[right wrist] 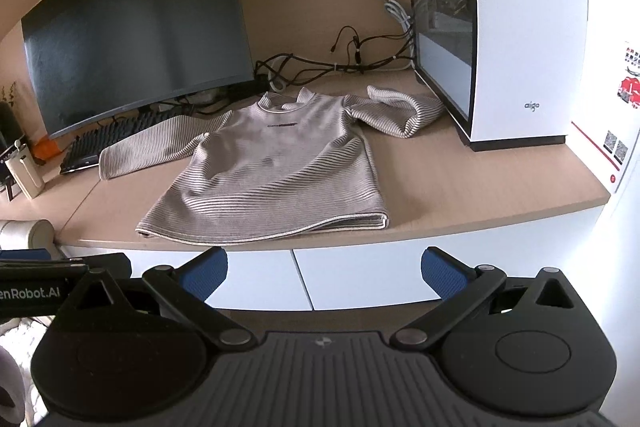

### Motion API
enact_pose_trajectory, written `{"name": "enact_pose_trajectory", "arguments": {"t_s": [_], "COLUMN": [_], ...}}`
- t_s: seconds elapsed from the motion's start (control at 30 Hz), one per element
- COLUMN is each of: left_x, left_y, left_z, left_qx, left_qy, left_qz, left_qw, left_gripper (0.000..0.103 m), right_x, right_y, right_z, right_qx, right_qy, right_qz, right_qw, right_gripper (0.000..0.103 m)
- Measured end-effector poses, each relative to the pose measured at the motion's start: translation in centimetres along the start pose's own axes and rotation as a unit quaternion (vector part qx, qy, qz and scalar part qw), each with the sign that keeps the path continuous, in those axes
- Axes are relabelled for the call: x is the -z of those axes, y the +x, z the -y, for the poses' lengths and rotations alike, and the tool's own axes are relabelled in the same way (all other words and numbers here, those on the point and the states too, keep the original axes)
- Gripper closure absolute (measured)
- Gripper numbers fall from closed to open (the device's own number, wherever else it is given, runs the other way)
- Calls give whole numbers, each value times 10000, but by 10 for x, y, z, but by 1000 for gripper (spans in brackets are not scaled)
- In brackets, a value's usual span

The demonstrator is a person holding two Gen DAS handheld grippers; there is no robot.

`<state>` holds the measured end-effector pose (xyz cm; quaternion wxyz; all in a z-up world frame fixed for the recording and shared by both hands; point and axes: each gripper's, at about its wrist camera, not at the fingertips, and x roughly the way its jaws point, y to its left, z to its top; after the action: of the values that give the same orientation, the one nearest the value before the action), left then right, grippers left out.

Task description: Fold clothes

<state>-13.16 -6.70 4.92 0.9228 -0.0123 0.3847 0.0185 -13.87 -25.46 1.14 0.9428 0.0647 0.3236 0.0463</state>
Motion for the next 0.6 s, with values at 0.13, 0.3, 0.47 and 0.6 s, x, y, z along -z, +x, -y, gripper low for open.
{"name": "enact_pose_trajectory", "arguments": {"t_s": [0.13,0.3,0.47,0.6], "left_x": [2,2,2,2], "left_y": [-1,-2,-2,-2], "left_z": [2,3,5,5], "left_qx": [23,38,22,-1], "left_qy": [-2,6,42,51], "left_qz": [-14,8,42,28], "left_qw": [10000,10000,10000,10000], "left_gripper": [0,0,0,0], "right_x": [1,1,1,0], "right_y": [-1,-3,-5,-5], "right_z": [2,4,4,4], "right_qx": [14,19,22,14], "right_qy": [17,22,17,18], "right_qz": [-18,2,52,73], "right_qw": [10000,10000,10000,10000], "right_gripper": [0,0,0,0]}}
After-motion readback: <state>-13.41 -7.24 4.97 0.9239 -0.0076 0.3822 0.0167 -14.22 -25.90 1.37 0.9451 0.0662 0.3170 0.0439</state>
